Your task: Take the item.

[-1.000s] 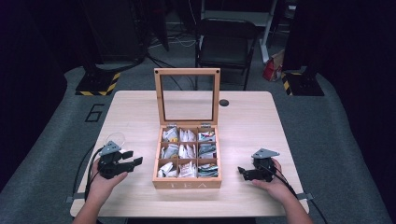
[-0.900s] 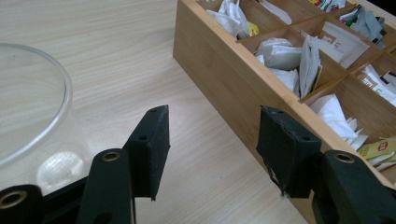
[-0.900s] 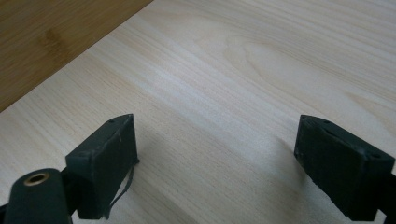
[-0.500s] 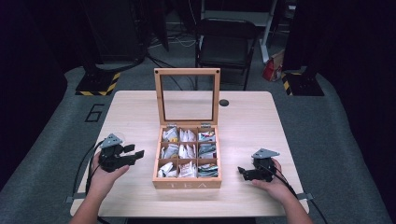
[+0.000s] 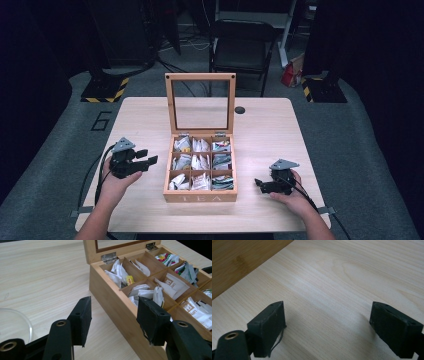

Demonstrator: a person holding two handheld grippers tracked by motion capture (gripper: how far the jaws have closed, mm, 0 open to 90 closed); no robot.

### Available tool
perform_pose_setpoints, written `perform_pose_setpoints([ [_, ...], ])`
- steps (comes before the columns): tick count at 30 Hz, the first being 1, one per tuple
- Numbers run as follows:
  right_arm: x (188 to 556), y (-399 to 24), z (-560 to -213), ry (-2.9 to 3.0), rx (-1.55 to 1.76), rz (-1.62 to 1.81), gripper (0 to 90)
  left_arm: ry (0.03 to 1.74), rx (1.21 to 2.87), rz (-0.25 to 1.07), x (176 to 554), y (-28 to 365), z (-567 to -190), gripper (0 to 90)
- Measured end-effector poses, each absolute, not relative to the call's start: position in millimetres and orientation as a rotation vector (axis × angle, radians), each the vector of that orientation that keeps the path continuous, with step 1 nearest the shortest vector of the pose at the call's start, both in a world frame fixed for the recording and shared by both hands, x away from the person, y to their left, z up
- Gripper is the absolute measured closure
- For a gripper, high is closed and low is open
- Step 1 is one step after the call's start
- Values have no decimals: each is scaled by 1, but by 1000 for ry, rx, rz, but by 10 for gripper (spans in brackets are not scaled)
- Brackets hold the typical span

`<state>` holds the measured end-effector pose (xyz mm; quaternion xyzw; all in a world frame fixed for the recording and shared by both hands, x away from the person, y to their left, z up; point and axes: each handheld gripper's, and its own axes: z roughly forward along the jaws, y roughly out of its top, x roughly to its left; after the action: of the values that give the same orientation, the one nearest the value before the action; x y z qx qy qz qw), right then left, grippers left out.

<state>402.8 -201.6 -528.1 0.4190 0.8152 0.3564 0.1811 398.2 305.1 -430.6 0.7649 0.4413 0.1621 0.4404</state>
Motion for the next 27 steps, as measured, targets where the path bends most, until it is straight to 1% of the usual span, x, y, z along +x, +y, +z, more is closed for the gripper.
perform_pose_setpoints([
  [11, 403, -201, -528, 2301, 1185, 1006, 125, 1041, 1930, 404, 403, 287, -422, 457],
  [27, 403, -202, -528, 2305, 1182, 1009, 125, 980, 1982, 390, 412, 266, -420, 495],
])
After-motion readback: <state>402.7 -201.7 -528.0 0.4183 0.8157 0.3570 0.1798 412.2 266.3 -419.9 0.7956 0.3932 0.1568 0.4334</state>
